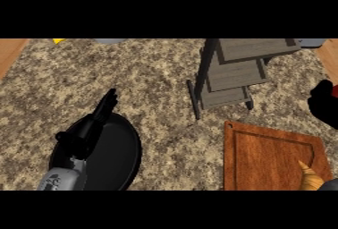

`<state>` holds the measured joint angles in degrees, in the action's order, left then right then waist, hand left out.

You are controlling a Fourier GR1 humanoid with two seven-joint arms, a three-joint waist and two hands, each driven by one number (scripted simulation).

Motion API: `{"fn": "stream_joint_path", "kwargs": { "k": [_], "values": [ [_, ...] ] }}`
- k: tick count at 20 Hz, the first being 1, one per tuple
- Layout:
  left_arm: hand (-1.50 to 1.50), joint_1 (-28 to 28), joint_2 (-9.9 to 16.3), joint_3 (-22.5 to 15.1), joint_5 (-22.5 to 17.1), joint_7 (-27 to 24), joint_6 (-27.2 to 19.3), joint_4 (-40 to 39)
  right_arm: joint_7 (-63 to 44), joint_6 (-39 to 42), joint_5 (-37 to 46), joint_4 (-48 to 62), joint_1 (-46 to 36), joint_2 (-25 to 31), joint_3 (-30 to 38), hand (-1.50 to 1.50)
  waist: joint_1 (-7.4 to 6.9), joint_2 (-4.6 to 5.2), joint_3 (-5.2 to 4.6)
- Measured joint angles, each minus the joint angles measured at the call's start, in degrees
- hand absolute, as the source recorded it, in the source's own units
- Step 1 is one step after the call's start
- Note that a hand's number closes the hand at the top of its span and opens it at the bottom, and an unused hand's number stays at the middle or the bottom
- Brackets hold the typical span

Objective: Pick the tomato from the cutting board and place it in the tiered basket

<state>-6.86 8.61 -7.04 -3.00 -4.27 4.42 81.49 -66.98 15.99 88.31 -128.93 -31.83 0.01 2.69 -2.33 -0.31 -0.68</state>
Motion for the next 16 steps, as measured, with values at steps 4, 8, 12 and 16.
{"fn": "stream_joint_path", "kwargs": {
  "k": [4, 8, 12, 16],
  "values": [
    [0.00, -0.7, -0.6, -0.5, 0.4, -0.1, -0.1, -0.6, 0.4, 2.1, 0.1, 7.4, -9.8, 0.0, 4.5, 1.50, -0.82, 0.16, 0.15],
    [0.00, -1.5, -0.8, -0.7, 0.4, 0.5, 0.1, -1.0, 1.0, 3.9, 0.0, 16.8, -19.9, 0.0, 10.4, 1.50, -1.41, 0.44, 0.30],
    [0.00, -1.9, -0.9, -0.6, 0.5, 0.0, 0.1, -1.6, 1.4, 4.8, 0.5, 27.1, -30.3, 0.0, 16.8, 1.50, -1.46, 0.65, 0.46],
    [0.00, -2.3, -0.7, -0.2, 0.0, 1.3, 0.4, -1.2, 1.8, 4.1, 1.5, 38.3, -39.5, 0.7, 22.8, 1.50, -1.48, 0.87, 0.54]
  ]
}}
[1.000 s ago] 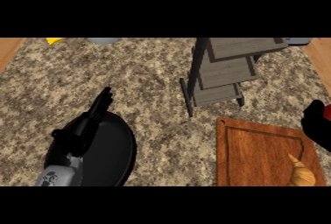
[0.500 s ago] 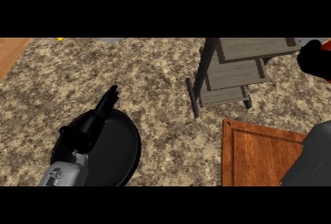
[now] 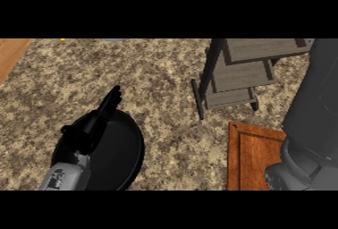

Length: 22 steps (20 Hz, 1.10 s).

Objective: Pick the tomato from the cutting board and place it in the tiered basket

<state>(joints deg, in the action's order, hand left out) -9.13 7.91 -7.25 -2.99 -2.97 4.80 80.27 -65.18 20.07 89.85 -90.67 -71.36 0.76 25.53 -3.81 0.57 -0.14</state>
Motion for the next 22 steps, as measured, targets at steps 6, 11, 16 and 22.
{"fn": "stream_joint_path", "kwargs": {
  "k": [6, 11, 16, 22],
  "values": [
    [0.00, 0.3, -0.2, -0.2, 0.8, -1.5, -0.3, -0.3, 0.0, -5.0, -0.1, 14.2, -10.3, 1.1, 8.2, 1.50, 0.11, 0.25, 0.20],
    [0.00, 0.3, -0.2, 0.0, 0.6, -2.0, 0.0, -0.4, -1.4, -11.0, -1.3, 19.6, -15.2, 0.5, 15.3, 1.50, 0.22, 0.25, 0.25],
    [0.00, -0.1, -0.1, 0.1, 0.3, -1.4, 0.5, -0.5, -3.1, -16.8, -3.1, 21.0, -18.4, -0.3, 22.1, -1.50, 0.04, 0.25, 0.19],
    [0.00, 0.2, -0.3, 0.5, 0.6, -2.0, -0.1, -0.8, -2.5, -24.6, -0.4, 22.7, -20.8, -0.6, 24.2, -1.50, 0.62, 0.07, 0.22]
  ]
}}
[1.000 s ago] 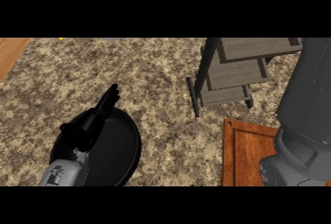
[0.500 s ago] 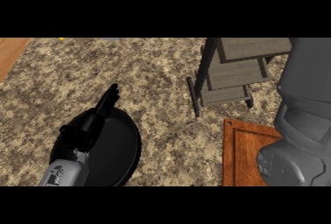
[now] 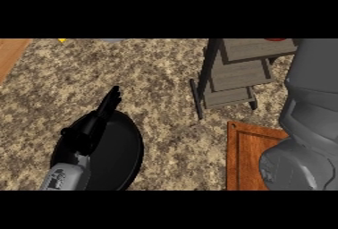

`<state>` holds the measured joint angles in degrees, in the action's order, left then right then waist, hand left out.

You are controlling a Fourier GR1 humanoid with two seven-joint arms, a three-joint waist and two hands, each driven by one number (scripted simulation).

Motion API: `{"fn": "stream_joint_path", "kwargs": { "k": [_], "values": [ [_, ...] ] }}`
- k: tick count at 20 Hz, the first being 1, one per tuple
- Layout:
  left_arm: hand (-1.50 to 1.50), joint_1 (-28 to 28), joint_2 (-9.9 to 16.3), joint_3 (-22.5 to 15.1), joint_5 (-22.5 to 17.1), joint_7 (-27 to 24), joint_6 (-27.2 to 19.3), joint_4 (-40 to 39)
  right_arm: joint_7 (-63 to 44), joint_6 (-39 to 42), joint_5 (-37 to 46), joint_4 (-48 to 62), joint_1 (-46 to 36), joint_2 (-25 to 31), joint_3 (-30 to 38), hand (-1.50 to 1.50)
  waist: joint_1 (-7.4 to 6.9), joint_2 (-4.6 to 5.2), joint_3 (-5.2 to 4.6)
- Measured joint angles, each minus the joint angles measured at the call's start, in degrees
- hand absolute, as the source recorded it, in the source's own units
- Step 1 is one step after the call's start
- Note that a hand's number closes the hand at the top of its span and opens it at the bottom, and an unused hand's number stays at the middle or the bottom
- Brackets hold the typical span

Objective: Pick the tomato from the cutting board and place it in the tiered basket

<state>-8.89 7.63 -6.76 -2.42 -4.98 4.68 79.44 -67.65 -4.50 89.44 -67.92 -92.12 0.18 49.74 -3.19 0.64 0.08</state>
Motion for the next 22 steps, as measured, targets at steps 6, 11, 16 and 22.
{"fn": "stream_joint_path", "kwargs": {
  "k": [6, 11, 16, 22],
  "values": [
    [0.00, 1.2, 0.6, 0.8, -0.5, 0.0, 0.2, 0.4, -0.2, -4.0, 13.9, -2.3, 0.0, 1.3, -2.6, -1.50, 1.58, -0.51, -0.08],
    [0.00, 2.3, 1.1, 1.7, -0.8, -0.5, 0.1, 0.4, -0.4, -4.3, 25.4, -9.3, -0.9, 2.0, -5.7, -1.50, 3.09, -1.19, -0.02],
    [0.00, 2.8, 1.2, 2.3, -1.1, 0.0, -0.1, 0.5, 0.6, -1.9, 31.4, -22.1, -1.4, 0.3, -10.8, -1.50, 3.87, -1.72, -0.01],
    [0.00, 3.2, 1.4, 2.5, -1.0, -0.1, -0.1, 0.1, 3.7, 9.3, 35.2, -38.2, -1.8, -0.2, -17.4, -1.50, 4.49, -2.25, 0.01]
  ]
}}
